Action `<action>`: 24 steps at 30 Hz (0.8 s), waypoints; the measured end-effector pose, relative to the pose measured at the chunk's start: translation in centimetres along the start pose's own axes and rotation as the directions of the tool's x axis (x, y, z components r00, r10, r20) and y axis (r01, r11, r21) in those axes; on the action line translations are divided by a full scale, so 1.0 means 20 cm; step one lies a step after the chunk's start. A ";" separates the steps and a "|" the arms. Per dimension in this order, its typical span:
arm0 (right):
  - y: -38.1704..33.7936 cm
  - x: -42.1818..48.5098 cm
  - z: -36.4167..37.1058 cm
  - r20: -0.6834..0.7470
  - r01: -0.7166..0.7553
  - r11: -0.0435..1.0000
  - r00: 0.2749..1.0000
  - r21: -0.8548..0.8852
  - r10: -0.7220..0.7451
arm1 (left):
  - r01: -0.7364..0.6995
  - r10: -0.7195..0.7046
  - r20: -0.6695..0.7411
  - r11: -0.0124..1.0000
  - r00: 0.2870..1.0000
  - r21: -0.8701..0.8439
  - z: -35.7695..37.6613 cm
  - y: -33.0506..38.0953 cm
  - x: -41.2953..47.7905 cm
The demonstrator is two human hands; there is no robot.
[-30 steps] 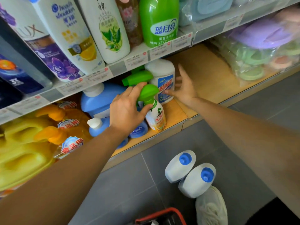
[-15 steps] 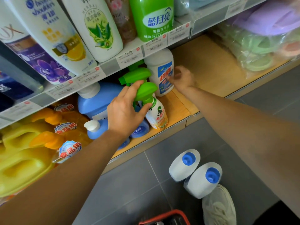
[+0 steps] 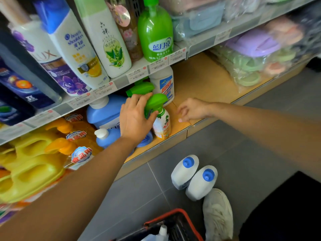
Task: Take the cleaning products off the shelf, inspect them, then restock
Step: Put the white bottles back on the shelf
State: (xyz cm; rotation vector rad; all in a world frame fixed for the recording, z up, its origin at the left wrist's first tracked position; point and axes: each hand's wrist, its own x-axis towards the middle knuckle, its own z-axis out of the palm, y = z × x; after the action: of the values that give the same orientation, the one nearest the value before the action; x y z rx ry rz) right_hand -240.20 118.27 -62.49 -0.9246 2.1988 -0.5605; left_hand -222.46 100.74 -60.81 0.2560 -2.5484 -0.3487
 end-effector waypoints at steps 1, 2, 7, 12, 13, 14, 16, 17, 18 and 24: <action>-0.02 -0.08 0.02 0.072 0.022 1.000 0.997 -0.010 -0.021 | -0.005 0.005 -0.004 1.000 1.000 0.019 -0.01 0.02 0.00; -0.04 -0.16 0.06 0.146 0.051 0.998 0.988 -0.032 -0.045 | -0.003 0.004 -0.018 0.999 1.000 0.038 -0.03 0.03 -0.01; -0.07 -0.43 0.31 0.414 0.223 0.940 0.904 -0.257 -0.102 | 0.019 -0.026 -0.144 0.999 0.989 -0.046 -0.09 0.13 -0.14; -0.04 -0.46 0.44 0.338 0.320 0.837 0.925 -0.443 -0.175 | 0.226 -0.178 0.173 0.923 0.969 -0.311 -0.04 0.20 -0.47; -0.04 -0.45 0.44 0.330 0.329 0.833 0.925 -0.445 -0.190 | 0.274 -0.190 0.275 0.910 0.943 -0.311 -0.02 0.21 -0.54; -0.04 -0.44 0.44 0.316 0.330 0.833 0.927 -0.444 -0.199 | 0.327 -0.202 0.383 0.897 0.901 -0.296 0.01 0.22 -0.61; -0.02 -0.43 0.46 0.251 0.296 0.849 0.947 -0.437 -0.200 | 0.447 -0.249 0.561 0.860 0.790 -0.247 0.07 0.24 -0.72; -0.01 -0.42 0.48 0.204 0.258 0.869 0.961 -0.423 -0.186 | 0.494 -0.273 0.606 0.838 0.747 -0.232 0.09 0.25 -0.77; -0.01 -0.42 0.49 0.155 0.211 0.894 0.975 -0.395 -0.161 | 0.529 -0.286 0.633 0.816 0.719 -0.232 0.12 0.27 -0.81; 0.01 -0.35 0.50 0.046 -0.034 0.997 0.999 0.073 0.030 | 0.611 -0.140 0.718 0.649 0.682 -0.454 0.19 0.47 -0.87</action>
State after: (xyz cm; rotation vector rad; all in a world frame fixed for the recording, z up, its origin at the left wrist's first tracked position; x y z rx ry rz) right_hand -229.29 122.38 -66.42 -0.8538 2.1348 -0.5966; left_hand -211.00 114.75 -69.75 0.4969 -2.7271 -1.7807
